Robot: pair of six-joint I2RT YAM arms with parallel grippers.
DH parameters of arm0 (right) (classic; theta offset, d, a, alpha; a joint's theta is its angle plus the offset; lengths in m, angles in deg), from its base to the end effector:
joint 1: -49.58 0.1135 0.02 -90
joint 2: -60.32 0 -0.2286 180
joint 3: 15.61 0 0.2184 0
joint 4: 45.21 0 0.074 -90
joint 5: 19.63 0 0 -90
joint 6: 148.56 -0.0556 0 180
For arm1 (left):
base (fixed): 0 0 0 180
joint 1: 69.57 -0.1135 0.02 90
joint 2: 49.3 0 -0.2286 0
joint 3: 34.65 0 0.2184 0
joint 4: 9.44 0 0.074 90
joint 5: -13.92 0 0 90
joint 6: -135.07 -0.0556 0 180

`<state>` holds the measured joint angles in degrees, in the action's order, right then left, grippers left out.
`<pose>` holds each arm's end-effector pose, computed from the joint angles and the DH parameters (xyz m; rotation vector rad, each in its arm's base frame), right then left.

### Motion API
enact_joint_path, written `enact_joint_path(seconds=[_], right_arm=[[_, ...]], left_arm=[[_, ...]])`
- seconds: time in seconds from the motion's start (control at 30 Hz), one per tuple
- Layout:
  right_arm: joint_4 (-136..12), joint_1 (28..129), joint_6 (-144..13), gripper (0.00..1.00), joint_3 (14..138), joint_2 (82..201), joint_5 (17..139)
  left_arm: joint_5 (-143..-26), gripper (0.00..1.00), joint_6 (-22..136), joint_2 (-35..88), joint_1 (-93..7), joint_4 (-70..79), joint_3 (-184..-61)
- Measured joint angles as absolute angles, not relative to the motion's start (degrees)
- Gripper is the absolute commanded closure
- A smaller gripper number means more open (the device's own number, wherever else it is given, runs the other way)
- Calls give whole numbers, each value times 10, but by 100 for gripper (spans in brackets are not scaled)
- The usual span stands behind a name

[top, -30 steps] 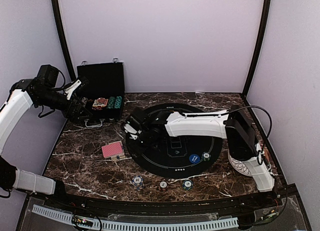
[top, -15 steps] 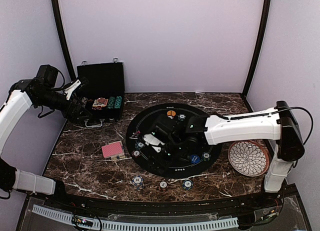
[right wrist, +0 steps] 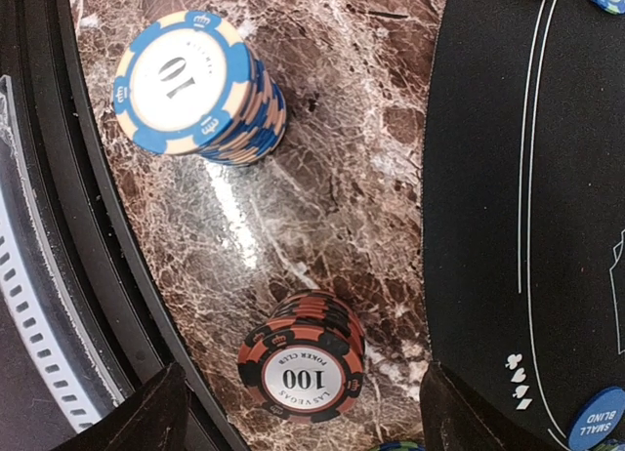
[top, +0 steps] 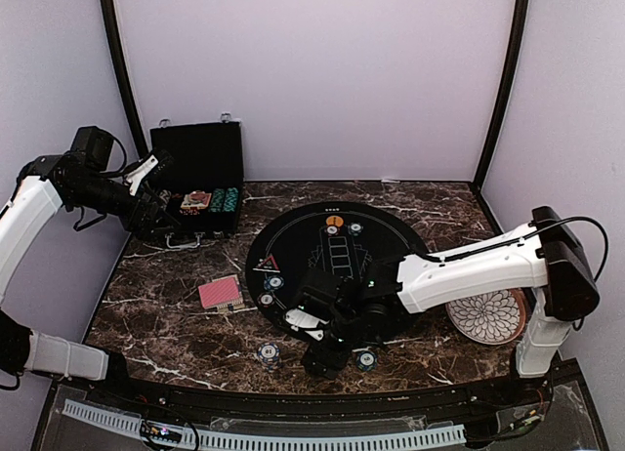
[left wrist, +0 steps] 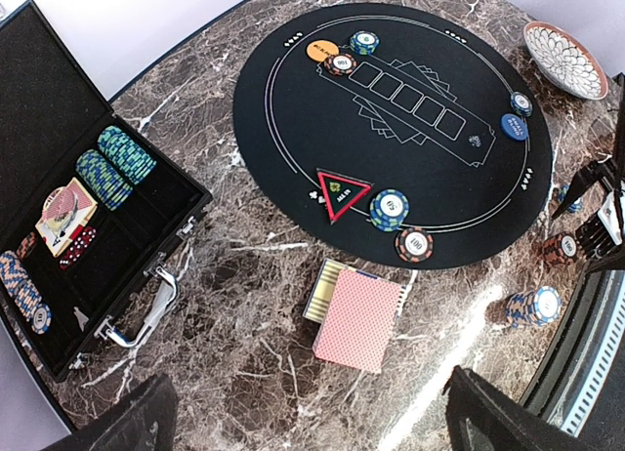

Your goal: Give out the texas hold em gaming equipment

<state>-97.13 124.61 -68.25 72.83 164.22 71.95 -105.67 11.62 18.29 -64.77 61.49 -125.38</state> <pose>0.0851 0.3243 0.1576 -1.5393 2.3860 0.4116 0.2128 -0.0454 0.3200 0.9691 2.0833 -0.3667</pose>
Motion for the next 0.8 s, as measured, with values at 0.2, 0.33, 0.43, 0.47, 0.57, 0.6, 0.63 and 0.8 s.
enact_joint_path(seconds=[0.2,0.33,0.43,0.47,0.57,0.6,0.63,0.8], right_arm=[[-970,1246,-670,22,729,1654,716],[-970,1246,-663,24,729,1667,715],[-970,1246,-660,26,732,1673,714],[-970,1246,-659,26,734,1674,714],[-968,1246,-657,28,737,1675,713],[-968,1246,-656,29,738,1676,713],[-966,1246,-655,30,739,1677,712],[-965,1246,-650,33,741,1686,710]], left_arm=[[-1057,1,116,183,-648,615,-1254],[-1057,1,116,183,-648,615,-1254],[-1057,1,116,183,-648,615,-1254],[-1057,1,116,183,-648,615,-1254],[-1057,1,116,183,-648,615,-1254],[-1057,1,116,183,-648,615,-1254],[-1057,1,116,183,-648,615,-1254],[-1056,1,116,183,-648,615,-1255]])
